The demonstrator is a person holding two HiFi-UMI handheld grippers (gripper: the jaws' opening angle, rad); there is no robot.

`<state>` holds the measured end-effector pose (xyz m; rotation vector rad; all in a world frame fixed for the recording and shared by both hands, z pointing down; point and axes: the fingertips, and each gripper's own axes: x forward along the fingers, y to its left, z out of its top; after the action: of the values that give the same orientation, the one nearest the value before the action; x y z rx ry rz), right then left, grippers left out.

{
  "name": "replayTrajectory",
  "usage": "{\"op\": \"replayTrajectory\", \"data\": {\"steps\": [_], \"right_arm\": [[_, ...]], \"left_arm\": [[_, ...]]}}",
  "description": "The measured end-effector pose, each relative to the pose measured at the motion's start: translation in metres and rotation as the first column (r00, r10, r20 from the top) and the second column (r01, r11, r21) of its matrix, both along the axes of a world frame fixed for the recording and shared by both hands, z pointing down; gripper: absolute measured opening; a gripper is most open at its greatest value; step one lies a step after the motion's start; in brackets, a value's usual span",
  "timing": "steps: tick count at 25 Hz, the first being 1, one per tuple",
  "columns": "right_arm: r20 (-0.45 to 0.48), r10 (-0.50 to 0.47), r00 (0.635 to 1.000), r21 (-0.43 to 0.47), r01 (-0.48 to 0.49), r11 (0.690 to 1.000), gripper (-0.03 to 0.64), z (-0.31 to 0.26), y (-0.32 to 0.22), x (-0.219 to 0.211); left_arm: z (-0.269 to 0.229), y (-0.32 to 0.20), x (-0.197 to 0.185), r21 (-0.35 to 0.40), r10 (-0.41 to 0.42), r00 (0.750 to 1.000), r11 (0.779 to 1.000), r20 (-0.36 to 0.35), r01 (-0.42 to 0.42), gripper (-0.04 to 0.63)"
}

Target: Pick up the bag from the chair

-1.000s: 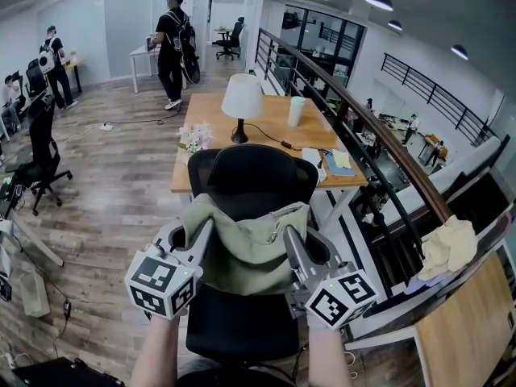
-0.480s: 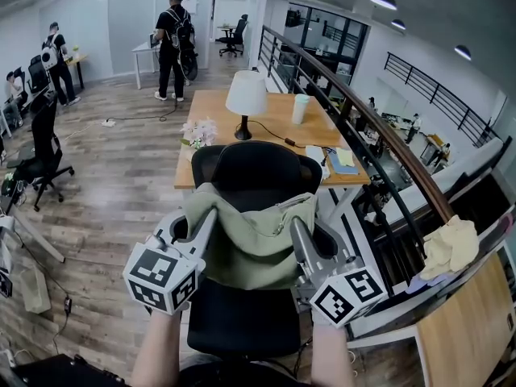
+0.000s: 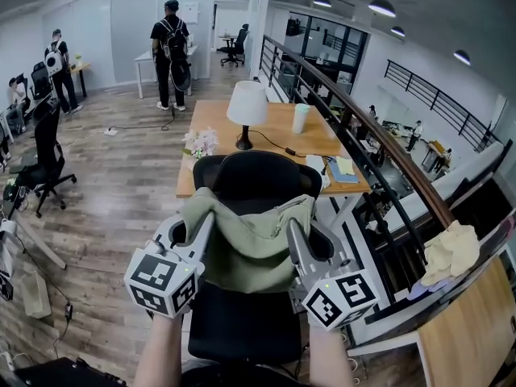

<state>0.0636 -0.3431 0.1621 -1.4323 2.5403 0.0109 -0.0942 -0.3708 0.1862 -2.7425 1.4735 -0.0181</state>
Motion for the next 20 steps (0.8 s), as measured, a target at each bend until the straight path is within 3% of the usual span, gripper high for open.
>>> {"op": "replayTrajectory", "data": {"steps": [20], "right_arm": [[-0.015,-0.02,1.0,0.071,0.021,0.997,0.049,-0.025,0.002,0.006]], "left_arm": [[-0.024,0.004,0.005,0.063,-0.042,0.999,0.997,-0.01,0.043,0.011]]}}
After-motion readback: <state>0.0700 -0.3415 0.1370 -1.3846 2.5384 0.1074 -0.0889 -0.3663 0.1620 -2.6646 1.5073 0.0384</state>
